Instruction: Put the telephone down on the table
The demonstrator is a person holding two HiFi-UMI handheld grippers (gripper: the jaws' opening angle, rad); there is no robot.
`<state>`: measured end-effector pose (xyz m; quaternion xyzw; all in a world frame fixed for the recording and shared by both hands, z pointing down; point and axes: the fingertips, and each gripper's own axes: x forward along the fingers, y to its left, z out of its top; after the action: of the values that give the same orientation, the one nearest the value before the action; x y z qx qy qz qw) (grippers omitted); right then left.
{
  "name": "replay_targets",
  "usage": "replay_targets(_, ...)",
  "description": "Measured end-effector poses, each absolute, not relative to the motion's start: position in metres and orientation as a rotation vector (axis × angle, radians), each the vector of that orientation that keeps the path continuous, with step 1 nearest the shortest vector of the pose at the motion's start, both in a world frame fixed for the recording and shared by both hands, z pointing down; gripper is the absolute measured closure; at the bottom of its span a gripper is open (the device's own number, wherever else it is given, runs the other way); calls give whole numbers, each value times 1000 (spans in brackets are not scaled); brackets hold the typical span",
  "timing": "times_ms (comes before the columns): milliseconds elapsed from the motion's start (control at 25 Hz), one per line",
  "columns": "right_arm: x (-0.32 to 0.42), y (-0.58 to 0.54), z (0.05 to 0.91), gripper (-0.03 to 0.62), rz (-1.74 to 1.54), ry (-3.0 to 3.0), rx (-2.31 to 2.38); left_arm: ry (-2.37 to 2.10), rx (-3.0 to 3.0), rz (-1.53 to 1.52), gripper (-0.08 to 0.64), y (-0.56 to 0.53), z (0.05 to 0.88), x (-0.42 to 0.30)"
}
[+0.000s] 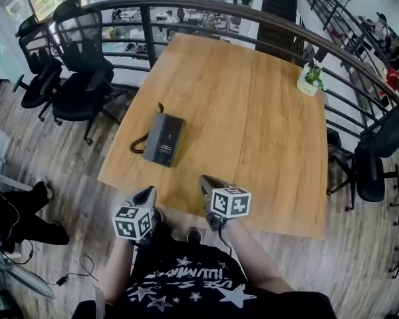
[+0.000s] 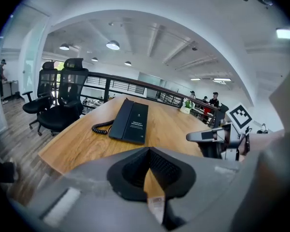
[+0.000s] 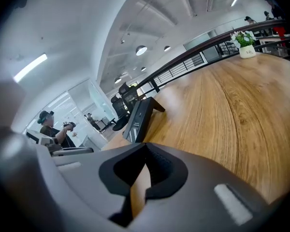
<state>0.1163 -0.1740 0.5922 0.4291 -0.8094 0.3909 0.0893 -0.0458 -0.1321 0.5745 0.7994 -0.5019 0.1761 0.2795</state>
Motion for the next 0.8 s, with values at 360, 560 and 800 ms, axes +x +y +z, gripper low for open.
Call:
replay_targets(360, 123, -167, 592, 594, 1180, -2432, 1250, -1358, 2126, 492, 560, -117, 575, -41)
replay_targets(560, 113, -159, 592, 594, 1158, -2448, 1196, -1360, 2142, 483, 560, -114, 570, -37)
replay_targets(800, 93, -144, 584, 594, 1127, -2457, 1174, -1366, 2130, 460, 560, -92, 568, -50)
